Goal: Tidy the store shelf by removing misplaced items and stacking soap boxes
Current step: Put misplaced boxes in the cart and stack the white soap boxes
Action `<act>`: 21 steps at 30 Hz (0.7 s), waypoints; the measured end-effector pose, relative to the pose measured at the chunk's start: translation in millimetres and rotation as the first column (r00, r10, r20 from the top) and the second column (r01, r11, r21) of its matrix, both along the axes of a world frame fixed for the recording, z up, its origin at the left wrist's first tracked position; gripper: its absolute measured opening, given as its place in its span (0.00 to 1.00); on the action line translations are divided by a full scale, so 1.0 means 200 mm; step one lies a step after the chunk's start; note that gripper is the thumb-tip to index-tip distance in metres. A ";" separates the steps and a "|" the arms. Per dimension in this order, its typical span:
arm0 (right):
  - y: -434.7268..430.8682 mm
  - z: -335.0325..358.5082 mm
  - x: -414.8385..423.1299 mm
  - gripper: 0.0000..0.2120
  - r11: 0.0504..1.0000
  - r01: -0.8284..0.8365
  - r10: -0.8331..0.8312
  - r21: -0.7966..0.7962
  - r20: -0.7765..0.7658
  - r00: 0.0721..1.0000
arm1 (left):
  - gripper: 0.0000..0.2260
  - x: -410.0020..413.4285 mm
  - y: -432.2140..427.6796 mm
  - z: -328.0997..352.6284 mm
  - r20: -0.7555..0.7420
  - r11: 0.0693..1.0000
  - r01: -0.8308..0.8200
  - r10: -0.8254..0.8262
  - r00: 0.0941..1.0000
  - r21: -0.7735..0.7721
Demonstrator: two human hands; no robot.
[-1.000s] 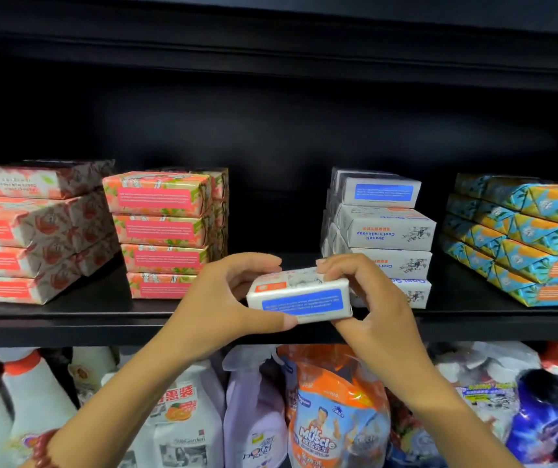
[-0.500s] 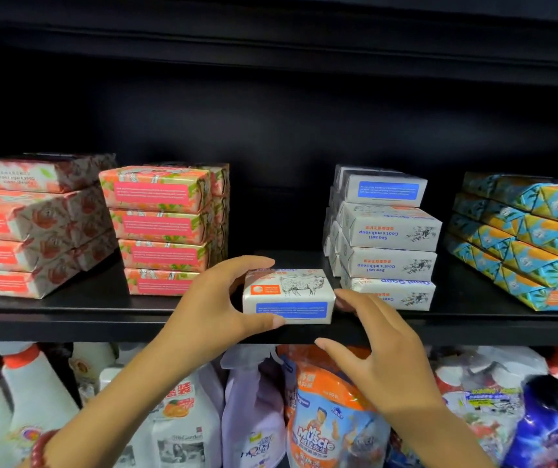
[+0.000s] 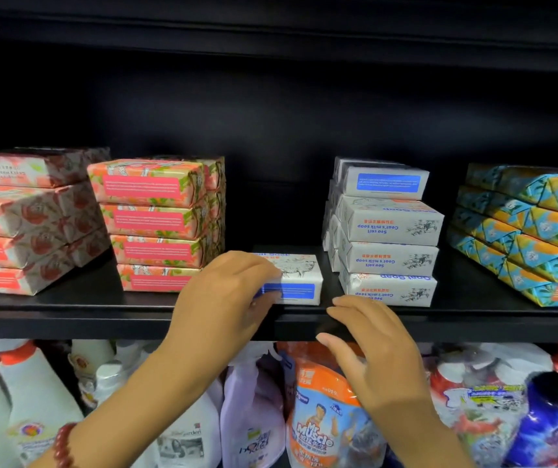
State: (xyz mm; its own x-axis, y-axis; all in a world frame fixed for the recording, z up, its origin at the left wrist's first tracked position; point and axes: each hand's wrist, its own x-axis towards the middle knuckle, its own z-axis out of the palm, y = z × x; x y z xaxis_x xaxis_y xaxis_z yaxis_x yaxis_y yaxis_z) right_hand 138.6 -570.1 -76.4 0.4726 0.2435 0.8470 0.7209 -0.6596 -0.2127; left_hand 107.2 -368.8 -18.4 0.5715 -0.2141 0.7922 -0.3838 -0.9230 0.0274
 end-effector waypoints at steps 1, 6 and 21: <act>0.00 0.00 0.00 0.17 1.000 -0.002 0.002 0.006 -0.003 1.000 | 0.11 0.02 0.00 0.00 -0.006 1.000 -0.010 0.010 1.000 -0.006; 0.00 0.01 -0.01 0.16 1.000 -0.008 0.008 -0.008 -0.013 1.000 | 0.09 0.12 -0.02 0.04 -0.040 0.998 -0.053 0.052 0.998 -0.028; -0.26 0.54 0.09 0.27 0.987 0.102 -0.090 -0.128 0.094 0.991 | 0.18 -0.01 -0.09 -0.10 -0.067 0.987 -0.033 0.022 0.997 -0.157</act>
State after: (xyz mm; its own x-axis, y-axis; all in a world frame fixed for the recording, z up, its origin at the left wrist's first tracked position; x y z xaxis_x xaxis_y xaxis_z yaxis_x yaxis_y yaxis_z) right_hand 156.6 -622.8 31.7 0.4242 0.3132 0.8497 0.6652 -0.7445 -0.0577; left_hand 105.4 -386.8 -39.1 0.6267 -0.0730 0.7758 -0.3510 -0.9153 0.1975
